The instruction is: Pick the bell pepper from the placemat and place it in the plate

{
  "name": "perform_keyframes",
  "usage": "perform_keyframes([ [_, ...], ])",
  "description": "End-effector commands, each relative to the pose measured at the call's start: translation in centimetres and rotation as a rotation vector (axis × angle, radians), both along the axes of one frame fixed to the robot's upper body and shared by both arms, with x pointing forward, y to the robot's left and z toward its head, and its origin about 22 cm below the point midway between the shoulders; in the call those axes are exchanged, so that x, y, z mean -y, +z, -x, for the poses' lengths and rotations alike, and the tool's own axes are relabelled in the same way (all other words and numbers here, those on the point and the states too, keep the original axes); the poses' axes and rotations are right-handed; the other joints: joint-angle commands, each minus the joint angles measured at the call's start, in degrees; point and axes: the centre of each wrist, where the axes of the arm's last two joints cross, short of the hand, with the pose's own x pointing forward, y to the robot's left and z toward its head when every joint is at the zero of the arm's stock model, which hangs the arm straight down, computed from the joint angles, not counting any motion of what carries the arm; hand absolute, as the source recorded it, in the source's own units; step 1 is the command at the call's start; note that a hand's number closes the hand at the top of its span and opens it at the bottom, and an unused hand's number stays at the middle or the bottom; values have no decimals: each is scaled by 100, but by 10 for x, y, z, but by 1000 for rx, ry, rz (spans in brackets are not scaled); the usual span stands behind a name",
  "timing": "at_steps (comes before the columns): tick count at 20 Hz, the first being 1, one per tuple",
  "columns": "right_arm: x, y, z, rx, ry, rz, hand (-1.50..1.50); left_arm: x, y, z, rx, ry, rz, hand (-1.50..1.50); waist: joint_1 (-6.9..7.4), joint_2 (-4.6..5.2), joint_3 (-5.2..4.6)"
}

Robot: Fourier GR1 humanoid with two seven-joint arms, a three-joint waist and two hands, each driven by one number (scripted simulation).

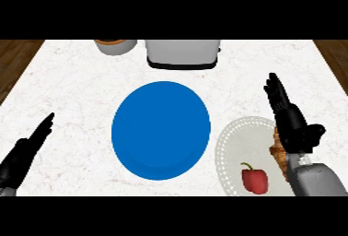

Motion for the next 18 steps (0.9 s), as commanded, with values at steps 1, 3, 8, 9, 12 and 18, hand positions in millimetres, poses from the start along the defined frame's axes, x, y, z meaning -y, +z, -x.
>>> perform_keyframes([
  [1, -8, 16, 11, 52, 119, -8, 150, 9, -2, -10, 52, 34, 51, 0, -102, 240, 47],
  [3, -17, 36, 24, 47, 326, -20, 150, 30, -7, -9, 92, 110, 133, 0, -162, 198, 44],
  [8, 24, 96, 6, 308, 361, 718, 150, 44, -19, -8, 59, 141, 227, 0, -309, -129, -137],
  [9, 27, 105, 7, 373, 360, 832, 150, 51, -22, -10, 50, 145, 259, 0, -394, -44, -90],
  [12, 19, 30, 63, 397, 309, 635, 150, 70, -11, -24, 92, 182, 332, 0, -435, 195, 66],
  [18, 42, -29, 86, 319, 469, 84, -150, 78, -21, -15, 99, 151, 339, 0, -160, 256, 75],
])
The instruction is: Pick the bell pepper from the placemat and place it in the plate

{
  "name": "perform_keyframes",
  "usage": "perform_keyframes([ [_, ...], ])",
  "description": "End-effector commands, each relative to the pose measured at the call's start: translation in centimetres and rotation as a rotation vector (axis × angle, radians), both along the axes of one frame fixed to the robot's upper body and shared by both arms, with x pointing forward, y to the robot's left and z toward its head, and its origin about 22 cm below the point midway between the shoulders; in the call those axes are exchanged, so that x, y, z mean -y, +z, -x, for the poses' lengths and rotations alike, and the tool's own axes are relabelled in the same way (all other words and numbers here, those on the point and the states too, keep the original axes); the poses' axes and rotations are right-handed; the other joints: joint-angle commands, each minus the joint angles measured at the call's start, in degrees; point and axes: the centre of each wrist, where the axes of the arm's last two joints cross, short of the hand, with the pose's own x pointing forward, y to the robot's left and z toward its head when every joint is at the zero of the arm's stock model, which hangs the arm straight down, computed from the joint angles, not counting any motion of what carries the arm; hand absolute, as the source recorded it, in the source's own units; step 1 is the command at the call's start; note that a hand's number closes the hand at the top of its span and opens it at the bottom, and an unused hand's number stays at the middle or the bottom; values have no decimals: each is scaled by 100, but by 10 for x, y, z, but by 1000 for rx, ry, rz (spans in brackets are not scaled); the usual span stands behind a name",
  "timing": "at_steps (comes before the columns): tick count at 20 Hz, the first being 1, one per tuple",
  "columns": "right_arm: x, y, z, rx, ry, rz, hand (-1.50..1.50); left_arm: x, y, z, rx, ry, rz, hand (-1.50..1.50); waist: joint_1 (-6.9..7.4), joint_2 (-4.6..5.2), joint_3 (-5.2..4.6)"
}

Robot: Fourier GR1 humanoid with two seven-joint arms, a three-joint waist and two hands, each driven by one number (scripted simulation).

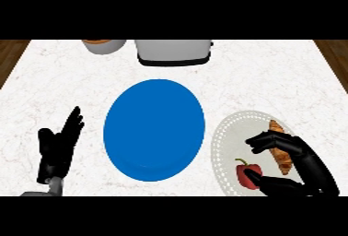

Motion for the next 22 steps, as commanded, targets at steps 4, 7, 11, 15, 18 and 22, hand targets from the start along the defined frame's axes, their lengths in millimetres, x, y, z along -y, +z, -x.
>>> perform_keyframes([
  [4, 64, -27, 17, 6, 224, 224, -150, 18, -3, -12, -4, -26, 0, 0, 180, 42, -10],
  [7, 62, -2, 19, 91, 171, 443, -150, 16, -10, -6, -4, -17, 15, 0, 135, 21, -23],
  [11, 53, 30, 17, 133, 89, 655, -150, 15, 1, -4, 6, -6, 4, 0, 168, 0, -28],
  [15, 36, 53, 26, 76, 107, 807, -150, 33, 4, -12, -1, -10, 23, 0, 142, 14, -26],
  [18, 30, 59, 21, -36, 137, 950, -150, 19, 4, -15, -2, -14, 0, 0, 216, 29, -27],
  [22, 3, 50, 27, -138, 156, 1023, -150, 30, -8, -10, 9, -12, -18, 0, 227, 33, -21],
])
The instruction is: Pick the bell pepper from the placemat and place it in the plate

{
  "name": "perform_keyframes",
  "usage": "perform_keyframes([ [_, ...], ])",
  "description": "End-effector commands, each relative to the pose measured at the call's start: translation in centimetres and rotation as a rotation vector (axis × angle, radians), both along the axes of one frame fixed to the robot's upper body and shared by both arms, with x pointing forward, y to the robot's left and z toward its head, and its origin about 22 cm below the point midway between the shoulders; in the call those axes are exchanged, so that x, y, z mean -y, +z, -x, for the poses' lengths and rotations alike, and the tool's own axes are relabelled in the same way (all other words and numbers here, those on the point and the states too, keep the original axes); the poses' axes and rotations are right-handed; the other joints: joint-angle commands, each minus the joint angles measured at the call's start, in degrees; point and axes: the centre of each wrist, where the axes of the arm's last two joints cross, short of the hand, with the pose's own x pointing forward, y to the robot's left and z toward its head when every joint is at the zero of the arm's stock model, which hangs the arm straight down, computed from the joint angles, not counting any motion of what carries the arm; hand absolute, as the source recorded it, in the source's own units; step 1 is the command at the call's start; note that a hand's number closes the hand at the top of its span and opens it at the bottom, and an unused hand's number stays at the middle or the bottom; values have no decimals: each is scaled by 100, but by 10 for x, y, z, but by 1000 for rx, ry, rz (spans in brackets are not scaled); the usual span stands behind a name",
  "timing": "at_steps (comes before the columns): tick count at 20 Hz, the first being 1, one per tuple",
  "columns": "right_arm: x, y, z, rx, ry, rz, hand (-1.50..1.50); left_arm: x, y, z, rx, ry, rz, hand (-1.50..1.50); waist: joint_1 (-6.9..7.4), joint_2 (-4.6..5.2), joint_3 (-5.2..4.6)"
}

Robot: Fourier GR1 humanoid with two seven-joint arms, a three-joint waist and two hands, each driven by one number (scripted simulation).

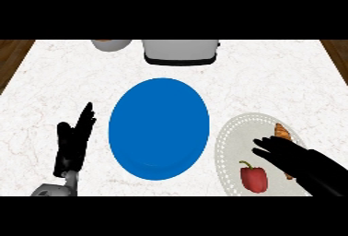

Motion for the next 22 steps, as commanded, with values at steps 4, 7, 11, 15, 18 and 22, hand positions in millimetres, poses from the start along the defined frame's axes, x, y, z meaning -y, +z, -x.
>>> perform_keyframes([
  [4, -18, -1, -8, -103, -21, 180, -150, -3, 20, -2, -3, -20, 4, 0, 33, 1, 12],
  [7, -28, -8, -1, -121, -28, 165, -150, 3, 2, 8, -3, -12, 12, 0, -2, 1, 11],
  [11, -13, -21, -16, -117, -41, 183, -150, -4, 11, -2, -2, -1, 14, 0, -3, 2, 12],
  [15, -39, -42, -30, -127, -22, 205, -150, 0, -5, 8, 3, -13, 12, 0, 19, 6, 12],
  [18, -23, -34, -40, -148, -26, 202, -150, -8, -7, 1, 8, -6, 4, 0, 13, 8, 12],
  [22, -45, -38, -14, -143, -28, 213, -150, -22, -2, -3, 0, 4, 7, 0, -8, 3, 11],
])
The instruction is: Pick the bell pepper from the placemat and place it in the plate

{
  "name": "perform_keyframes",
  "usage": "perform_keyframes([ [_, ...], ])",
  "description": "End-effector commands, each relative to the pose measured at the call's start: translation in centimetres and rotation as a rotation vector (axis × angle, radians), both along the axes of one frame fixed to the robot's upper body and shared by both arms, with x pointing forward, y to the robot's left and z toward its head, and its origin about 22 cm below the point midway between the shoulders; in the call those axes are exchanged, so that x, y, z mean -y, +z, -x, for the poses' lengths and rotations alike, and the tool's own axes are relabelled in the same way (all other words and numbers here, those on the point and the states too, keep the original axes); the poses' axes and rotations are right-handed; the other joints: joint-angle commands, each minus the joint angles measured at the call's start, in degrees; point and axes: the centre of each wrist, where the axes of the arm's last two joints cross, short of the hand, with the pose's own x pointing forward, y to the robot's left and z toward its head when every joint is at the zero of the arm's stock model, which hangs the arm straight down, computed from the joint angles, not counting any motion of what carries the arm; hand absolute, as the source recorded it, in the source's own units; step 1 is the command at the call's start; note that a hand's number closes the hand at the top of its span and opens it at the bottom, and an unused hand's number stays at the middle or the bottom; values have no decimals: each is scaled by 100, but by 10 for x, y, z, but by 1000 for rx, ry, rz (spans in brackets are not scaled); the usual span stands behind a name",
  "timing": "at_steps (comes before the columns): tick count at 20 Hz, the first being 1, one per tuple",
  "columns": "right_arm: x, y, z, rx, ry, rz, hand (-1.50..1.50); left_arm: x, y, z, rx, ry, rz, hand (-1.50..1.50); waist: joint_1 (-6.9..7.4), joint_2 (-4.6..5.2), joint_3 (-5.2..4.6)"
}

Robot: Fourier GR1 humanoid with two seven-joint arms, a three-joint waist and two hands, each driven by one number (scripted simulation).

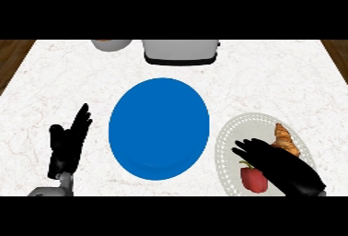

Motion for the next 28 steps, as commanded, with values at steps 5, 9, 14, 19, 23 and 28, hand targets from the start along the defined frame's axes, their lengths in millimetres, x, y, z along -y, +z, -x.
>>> perform_keyframes([
  [5, -3, -9, -20, -6, 0, -6, -150, 2, -8, -11, -1, -10, -8, 0, -1, 2, -1],
  [9, -11, -20, -9, -40, 8, 24, -150, 5, -7, 4, -7, -2, 10, 0, 3, 0, -1],
  [14, 1, -26, -14, 39, 74, 37, 150, 3, 1, -2, -7, -4, -4, 0, 5, -1, 0],
  [19, -13, -28, -20, 105, 86, 26, 150, 18, 24, -9, -2, 9, -14, 0, 6, -1, 1],
  [23, 2, -6, -16, 231, 37, -6, 150, 15, -16, 4, -10, -15, -2, 0, -23, -2, -2],
  [28, -121, -18, -21, 195, -379, -171, 150, 14, 6, -9, 14, -22, -7, 0, 187, 45, -1],
])
